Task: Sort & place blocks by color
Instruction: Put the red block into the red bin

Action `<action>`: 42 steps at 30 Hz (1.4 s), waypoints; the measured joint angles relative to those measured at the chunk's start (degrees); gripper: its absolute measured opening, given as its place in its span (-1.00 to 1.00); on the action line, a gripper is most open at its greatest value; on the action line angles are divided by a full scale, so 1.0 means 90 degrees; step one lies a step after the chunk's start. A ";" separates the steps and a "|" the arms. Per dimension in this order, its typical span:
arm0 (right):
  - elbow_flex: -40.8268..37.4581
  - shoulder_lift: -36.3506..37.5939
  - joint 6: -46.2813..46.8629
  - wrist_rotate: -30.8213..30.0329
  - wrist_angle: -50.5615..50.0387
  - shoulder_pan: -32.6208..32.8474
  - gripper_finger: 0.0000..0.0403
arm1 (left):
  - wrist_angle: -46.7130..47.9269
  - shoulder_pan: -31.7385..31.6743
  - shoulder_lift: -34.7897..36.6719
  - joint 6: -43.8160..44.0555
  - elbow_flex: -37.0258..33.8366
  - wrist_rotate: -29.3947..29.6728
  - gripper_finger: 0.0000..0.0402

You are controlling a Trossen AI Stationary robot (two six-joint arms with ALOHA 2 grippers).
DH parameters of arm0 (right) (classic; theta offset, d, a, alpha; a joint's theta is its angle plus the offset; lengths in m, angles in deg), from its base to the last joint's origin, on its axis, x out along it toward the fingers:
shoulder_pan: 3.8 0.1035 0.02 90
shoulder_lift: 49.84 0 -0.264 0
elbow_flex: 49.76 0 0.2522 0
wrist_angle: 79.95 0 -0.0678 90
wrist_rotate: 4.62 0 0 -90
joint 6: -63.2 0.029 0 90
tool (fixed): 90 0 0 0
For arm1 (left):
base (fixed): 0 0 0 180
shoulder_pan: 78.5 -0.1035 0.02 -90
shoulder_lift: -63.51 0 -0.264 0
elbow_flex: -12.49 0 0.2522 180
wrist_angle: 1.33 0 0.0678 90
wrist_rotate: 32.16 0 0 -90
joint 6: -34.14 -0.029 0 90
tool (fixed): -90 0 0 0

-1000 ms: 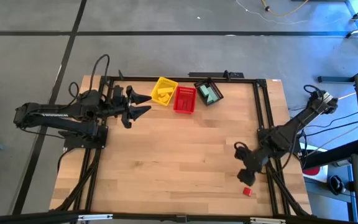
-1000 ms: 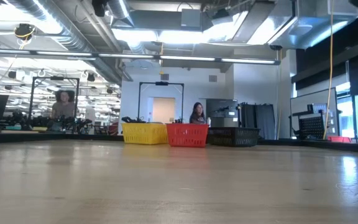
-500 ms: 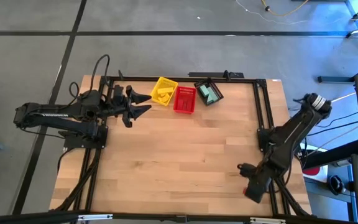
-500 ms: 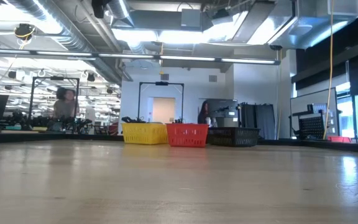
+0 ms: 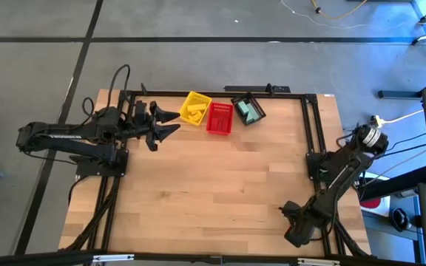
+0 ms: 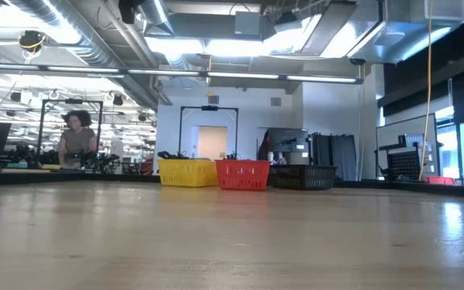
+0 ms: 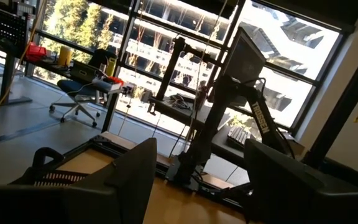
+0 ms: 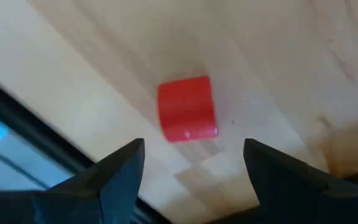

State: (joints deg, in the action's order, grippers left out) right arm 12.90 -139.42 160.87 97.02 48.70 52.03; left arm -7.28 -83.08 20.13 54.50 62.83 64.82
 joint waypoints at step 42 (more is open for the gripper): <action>-0.1034 0.1896 -0.6601 -0.2268 0.5524 -0.4359 -0.35 | -0.0003 -0.0002 0.0002 0.0034 0.0002 -0.0073 0.16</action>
State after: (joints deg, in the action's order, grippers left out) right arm 3.60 -122.36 101.47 76.61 98.41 12.81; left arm -7.30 -83.10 20.15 54.81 62.85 64.17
